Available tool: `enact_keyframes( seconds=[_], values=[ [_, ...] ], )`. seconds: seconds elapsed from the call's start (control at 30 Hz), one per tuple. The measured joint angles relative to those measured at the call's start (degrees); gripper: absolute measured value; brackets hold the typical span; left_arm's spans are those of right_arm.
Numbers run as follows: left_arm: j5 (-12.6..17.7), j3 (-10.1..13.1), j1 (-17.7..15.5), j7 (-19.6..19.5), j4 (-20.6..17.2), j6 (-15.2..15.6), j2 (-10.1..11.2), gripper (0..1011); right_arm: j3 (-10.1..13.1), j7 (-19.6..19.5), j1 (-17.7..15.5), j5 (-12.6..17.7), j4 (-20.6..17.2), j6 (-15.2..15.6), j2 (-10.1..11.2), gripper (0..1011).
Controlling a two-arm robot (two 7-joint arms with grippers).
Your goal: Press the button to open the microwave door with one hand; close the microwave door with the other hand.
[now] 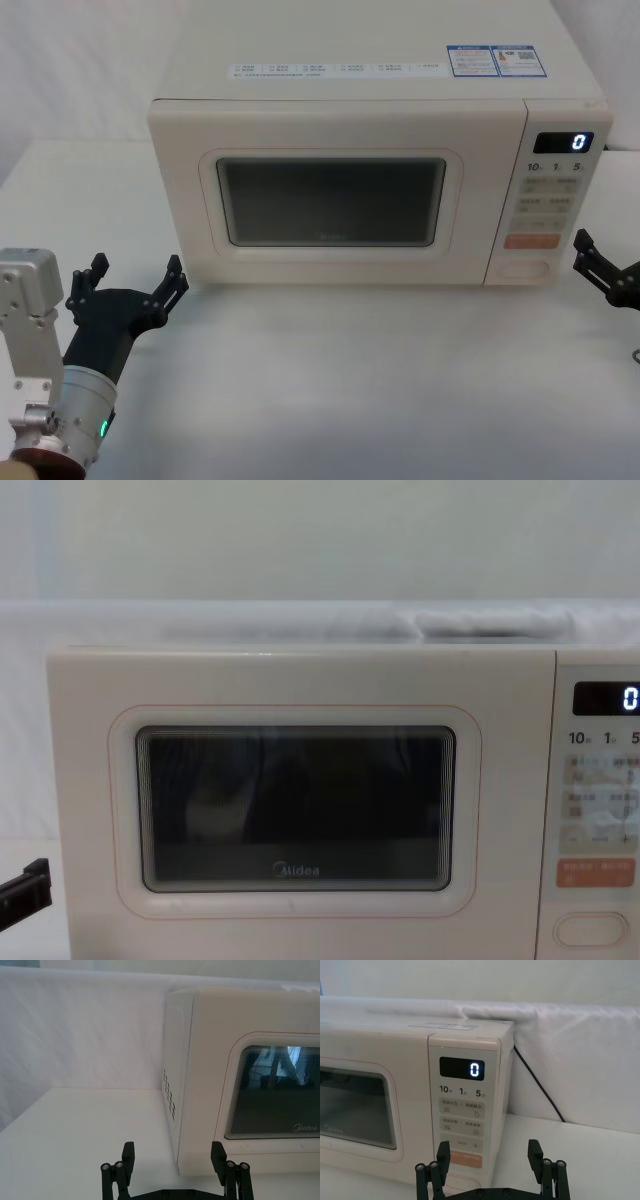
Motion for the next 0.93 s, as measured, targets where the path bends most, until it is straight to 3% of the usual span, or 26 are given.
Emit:
enact_keyframes(
  seconds=[0.93],
  values=[
    [0.0,0.0,0.0,0.0,0.0,0.0,0.0,1001,0.0,0.0,0.0,0.0,0.0,0.0,0.0,1002]
  ],
)
